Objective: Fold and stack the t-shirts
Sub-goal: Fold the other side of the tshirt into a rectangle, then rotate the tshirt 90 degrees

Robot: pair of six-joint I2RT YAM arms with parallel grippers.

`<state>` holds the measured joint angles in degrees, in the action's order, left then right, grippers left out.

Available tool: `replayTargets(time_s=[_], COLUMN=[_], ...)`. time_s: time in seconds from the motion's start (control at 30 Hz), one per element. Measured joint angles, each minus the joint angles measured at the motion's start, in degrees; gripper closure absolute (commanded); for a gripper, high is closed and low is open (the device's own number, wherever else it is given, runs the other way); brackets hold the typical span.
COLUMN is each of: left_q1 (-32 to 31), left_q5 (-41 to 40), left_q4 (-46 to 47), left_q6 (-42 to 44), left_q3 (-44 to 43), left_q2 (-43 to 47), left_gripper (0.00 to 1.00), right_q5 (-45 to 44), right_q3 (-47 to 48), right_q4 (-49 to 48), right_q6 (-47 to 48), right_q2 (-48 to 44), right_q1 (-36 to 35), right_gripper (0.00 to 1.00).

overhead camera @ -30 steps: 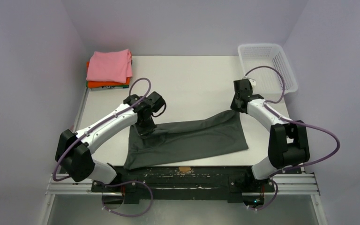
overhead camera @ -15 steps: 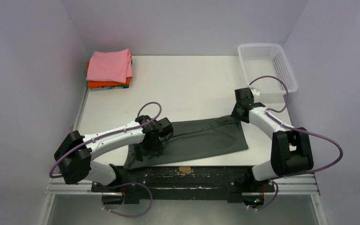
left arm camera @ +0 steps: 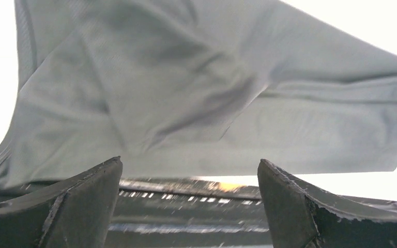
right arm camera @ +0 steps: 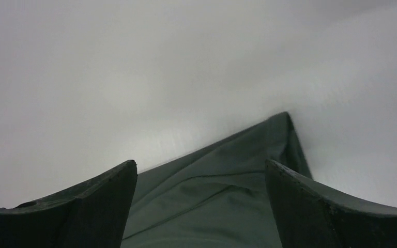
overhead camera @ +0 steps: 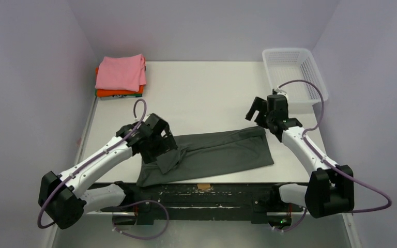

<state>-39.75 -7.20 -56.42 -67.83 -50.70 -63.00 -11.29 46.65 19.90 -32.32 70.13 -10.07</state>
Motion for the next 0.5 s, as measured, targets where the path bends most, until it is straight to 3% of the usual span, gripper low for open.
replayTargets(time_s=[0.13, 0.23, 0.33, 0.5], left_q1=[5.81, 9.53, 11.82, 14.86], left_q5=[2.38, 5.14, 7.10, 10.75], left_q4=[9.92, 16.04, 19.61, 21.59], left_q6=[3.91, 5.88, 6.60, 7.45], left_q3=[0.17, 0.52, 1.64, 3.32], left_q2=[-5.68, -12.11, -17.68, -22.71], left_gripper=[0.00, 0.00, 0.00, 0.00], right_q5=[13.14, 18.05, 19.98, 18.25], right_q3=[1.51, 3.65, 2.54, -4.50], right_q4=[-7.32, -8.74, -8.46, -7.13], right_q6=[1.95, 2.86, 2.99, 2.73], right_q2=[6.29, 13.14, 15.04, 10.21], right_q1=[-1.09, -2.36, -2.78, -2.71], right_gripper=[0.12, 0.12, 0.11, 0.09])
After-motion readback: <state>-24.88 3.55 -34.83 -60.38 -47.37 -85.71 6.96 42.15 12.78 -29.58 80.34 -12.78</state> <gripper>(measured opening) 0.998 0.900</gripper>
